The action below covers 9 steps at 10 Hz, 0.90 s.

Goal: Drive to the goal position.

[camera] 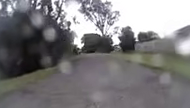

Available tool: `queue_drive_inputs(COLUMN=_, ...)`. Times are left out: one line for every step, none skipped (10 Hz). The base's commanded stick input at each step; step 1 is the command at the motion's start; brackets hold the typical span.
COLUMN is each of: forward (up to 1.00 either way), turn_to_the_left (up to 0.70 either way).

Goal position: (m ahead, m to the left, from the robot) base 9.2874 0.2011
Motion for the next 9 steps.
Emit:
queue_drive_inputs(forward=1.00, turn_to_the_left=0.00)
queue_drive_inputs(forward=1.00, turn_to_the_left=0.00)
queue_drive_inputs(forward=1.00, turn_to_the_left=0.00)
queue_drive_inputs(forward=1.00, turn_to_the_left=0.00)
queue_drive_inputs(forward=1.00, turn_to_the_left=0.00)
queue_drive_inputs(forward=1.00, turn_to_the_left=0.00)
queue_drive_inputs(forward=1.00, turn_to_the_left=0.00)
queue_drive_inputs(forward=1.00, turn_to_the_left=0.00)
queue_drive_inputs(forward=1.00, turn_to_the_left=0.00)
